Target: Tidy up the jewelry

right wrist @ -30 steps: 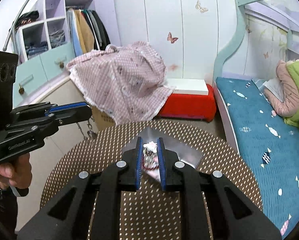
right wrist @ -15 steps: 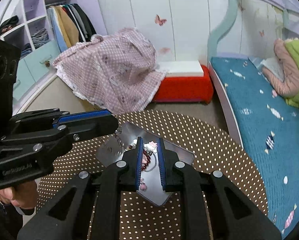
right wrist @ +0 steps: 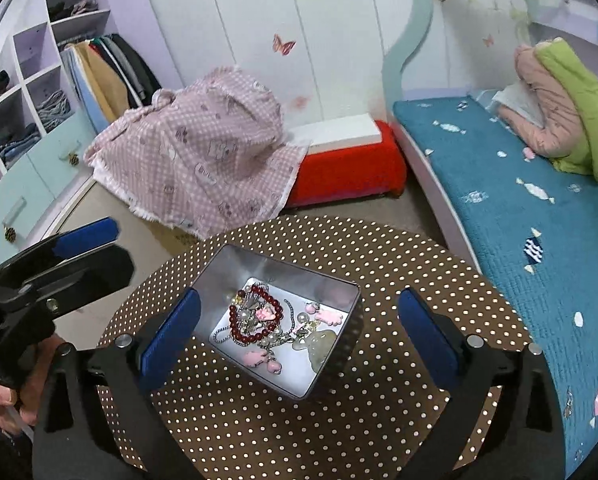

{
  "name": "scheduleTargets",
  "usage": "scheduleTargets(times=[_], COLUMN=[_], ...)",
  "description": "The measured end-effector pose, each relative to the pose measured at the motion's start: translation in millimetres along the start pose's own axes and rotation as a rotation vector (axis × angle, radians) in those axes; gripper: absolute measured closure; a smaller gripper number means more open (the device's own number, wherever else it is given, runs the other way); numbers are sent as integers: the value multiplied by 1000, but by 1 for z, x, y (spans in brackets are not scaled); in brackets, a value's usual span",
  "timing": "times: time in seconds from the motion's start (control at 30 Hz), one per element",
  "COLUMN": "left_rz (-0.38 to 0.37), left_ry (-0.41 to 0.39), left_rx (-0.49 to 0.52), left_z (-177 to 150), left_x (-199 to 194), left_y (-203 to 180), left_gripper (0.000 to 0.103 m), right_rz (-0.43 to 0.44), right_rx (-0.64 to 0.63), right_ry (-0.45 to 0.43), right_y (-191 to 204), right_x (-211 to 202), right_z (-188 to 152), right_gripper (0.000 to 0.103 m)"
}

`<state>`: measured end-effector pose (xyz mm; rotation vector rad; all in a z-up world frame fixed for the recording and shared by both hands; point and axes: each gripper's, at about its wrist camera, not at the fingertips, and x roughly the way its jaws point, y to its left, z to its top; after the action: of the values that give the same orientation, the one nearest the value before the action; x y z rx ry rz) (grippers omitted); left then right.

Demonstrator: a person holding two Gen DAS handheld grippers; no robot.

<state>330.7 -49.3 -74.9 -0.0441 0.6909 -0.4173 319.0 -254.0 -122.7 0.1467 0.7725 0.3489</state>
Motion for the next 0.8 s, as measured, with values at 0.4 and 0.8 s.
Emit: scheduleTargets(times=[0.4, 0.8], left_rz=[237, 291], left_ry=[-199, -325], left_rx=[43, 83], left_z=[-29, -94], left_x=[-95, -188], left_y=[-25, -71], left_gripper=[5, 5], right_rz=[-89, -172], right_rx=[30, 7], right_ry=[-111, -287], right_y=[22, 60], right_x=[-64, -169], right_z=[-25, -89], right_gripper=[8, 8])
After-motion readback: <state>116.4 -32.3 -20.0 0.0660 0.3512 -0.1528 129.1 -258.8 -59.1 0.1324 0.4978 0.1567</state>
